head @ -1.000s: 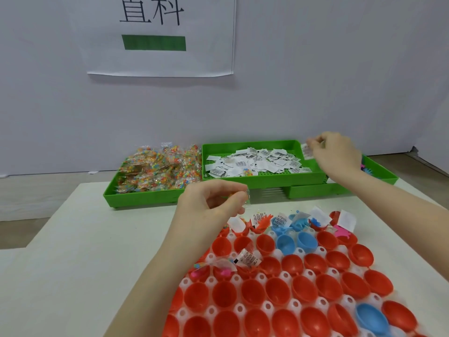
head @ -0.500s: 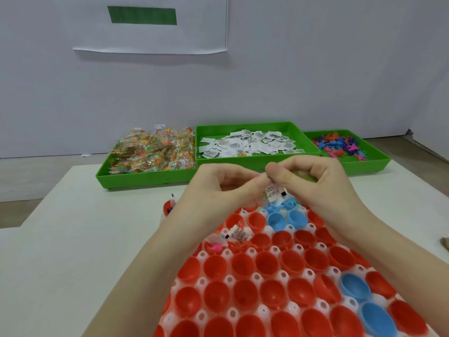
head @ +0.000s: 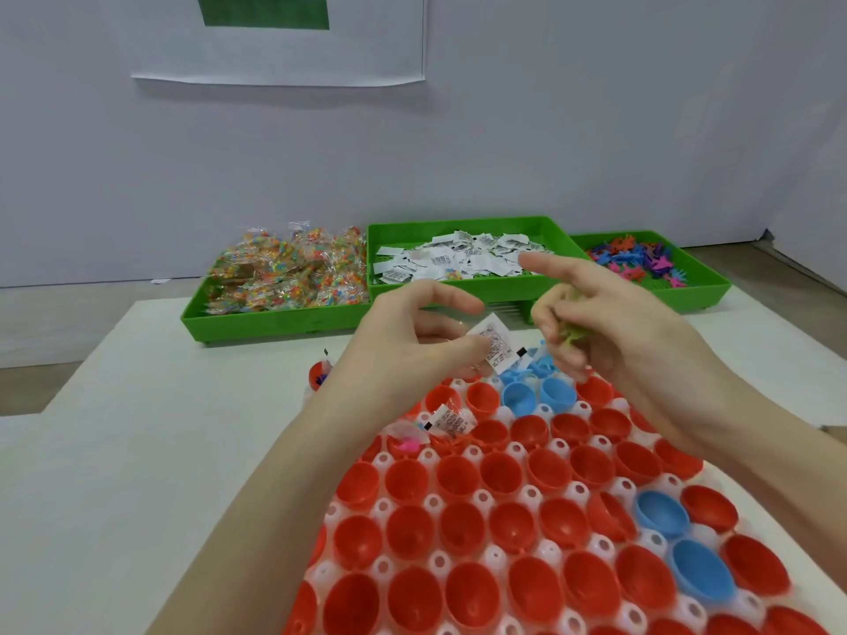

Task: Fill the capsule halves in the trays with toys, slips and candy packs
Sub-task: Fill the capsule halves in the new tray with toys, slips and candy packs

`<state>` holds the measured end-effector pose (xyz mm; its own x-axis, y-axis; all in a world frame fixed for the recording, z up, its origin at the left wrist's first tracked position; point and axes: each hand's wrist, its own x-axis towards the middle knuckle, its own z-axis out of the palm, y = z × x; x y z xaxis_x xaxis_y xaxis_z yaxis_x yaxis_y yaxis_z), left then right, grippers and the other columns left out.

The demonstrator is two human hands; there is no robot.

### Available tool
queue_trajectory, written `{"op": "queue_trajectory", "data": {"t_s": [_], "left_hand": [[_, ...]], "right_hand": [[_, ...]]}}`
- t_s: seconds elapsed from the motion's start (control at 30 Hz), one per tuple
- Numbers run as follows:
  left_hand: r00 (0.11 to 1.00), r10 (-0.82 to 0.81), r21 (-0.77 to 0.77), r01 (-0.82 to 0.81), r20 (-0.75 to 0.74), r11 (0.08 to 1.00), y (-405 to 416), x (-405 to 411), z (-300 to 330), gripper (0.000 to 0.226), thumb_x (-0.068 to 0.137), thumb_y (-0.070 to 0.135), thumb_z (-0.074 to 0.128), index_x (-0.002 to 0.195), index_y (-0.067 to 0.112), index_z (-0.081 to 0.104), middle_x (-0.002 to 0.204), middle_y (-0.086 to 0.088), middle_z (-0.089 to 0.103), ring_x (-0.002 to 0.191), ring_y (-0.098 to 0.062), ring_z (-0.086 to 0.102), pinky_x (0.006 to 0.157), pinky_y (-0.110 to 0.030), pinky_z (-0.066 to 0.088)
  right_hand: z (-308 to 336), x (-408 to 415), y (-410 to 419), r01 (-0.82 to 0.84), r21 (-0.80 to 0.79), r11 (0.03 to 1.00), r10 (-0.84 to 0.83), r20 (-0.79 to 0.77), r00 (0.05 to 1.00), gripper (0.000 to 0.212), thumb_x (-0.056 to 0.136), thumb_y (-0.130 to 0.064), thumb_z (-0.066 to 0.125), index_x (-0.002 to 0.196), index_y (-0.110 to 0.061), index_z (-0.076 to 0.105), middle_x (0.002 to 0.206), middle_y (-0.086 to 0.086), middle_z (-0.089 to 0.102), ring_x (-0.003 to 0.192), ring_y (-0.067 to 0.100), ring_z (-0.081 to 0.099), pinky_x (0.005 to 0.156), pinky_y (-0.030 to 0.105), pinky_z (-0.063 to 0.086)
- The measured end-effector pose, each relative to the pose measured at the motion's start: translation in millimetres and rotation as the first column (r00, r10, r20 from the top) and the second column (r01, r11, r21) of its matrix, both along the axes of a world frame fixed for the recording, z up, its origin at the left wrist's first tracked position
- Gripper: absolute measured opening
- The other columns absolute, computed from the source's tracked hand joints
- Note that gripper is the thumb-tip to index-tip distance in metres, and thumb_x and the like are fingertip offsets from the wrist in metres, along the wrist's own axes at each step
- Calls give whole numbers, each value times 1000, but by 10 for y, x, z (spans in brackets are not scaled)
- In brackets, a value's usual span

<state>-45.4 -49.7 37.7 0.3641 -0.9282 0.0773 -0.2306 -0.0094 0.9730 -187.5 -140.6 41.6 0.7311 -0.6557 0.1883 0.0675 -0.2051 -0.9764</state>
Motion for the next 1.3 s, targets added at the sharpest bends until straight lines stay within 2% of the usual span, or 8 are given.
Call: {"op": "queue_trajectory", "data": {"t_s": [0.17, 0.33, 0.43, 0.53, 0.77, 1.03, 1.17, 1.3], "left_hand": [[999, -37, 9, 37, 11, 999, 3, 4, -6, 25, 79, 2, 67, 91, 21, 57, 75, -5, 68, 68, -15, 67, 75, -28, 55], [997, -59, -4, 60, 53, 998, 10, 10, 6, 25, 78, 3, 68, 88, 24, 59, 82, -9, 70, 74, -20, 68, 79, -31, 56], [997, -51, 0, 52, 59, 999, 10, 18, 2, 25, 78, 4, 69, 88, 24, 60, 83, -8, 70, 79, -23, 69, 81, -33, 56], [996, -60, 0, 61, 61, 998, 6, 21, -1, 25, 78, 3, 69, 88, 24, 59, 82, -8, 69, 77, -22, 68, 80, -31, 56], [989, -148, -10, 148, 14, 989, 22, 52, 7, 29, 79, -4, 65, 95, 19, 58, 72, -1, 71, 64, -10, 66, 68, -22, 55], [993, -122, 59, 122, -4, 991, -24, 38, -85, 54, 79, -10, 61, 119, 23, 46, 85, -4, 69, 66, -13, 65, 74, -26, 55], [998, -61, 113, 57, 34, 992, -43, 29, -164, 59, 78, 1, 67, 124, 29, 42, 109, 0, 59, 74, -13, 64, 74, -28, 54], [981, -130, 151, 108, 144, 983, -34, 119, -178, 42, 72, 15, 75, 104, 31, 53, 108, 7, 55, 91, -4, 61, 71, -18, 53]], "right_hand": [[22, -61, 79, 11, -153, 988, -6, 36, 999, 51, 70, -11, 61, 116, -27, 45, 79, -6, 73, 61, 3, 62, 60, 11, 48], [7, -19, 99, 186, -220, 958, -180, 47, 983, 37, 47, -23, 73, 83, -22, 62, 83, -6, 71, 57, 8, 66, 58, 13, 52], [1, -11, 104, 162, -235, 958, -148, 78, 986, 23, 62, -10, 70, 81, -24, 68, 75, -6, 72, 61, 4, 68, 59, 9, 50], [9, -2, 110, 120, -297, 947, -114, 41, 993, 33, 75, 8, 63, 83, -24, 68, 75, -9, 72, 65, 3, 68, 62, 8, 50], [-39, 72, 127, 184, -479, 858, -214, -10, 977, 28, 74, -2, 71, 81, -30, 68, 74, -13, 68, 69, 6, 65, 64, 12, 51], [-190, 135, 90, -38, -705, 708, -188, -240, 952, 20, 84, -7, 62, 99, -16, 70, 92, -11, 57, 73, 1, 56, 71, 6, 40], [-196, 109, 39, -19, -600, 799, -148, -227, 963, 16, 79, -6, 67, 82, -21, 71, 73, -19, 65, 73, 0, 62, 65, 7, 45], [-254, 75, -21, -83, -519, 851, -101, -317, 943, 25, 80, -6, 67, 71, -30, 65, 65, -14, 67, 67, 2, 64, 62, 12, 48]]}}
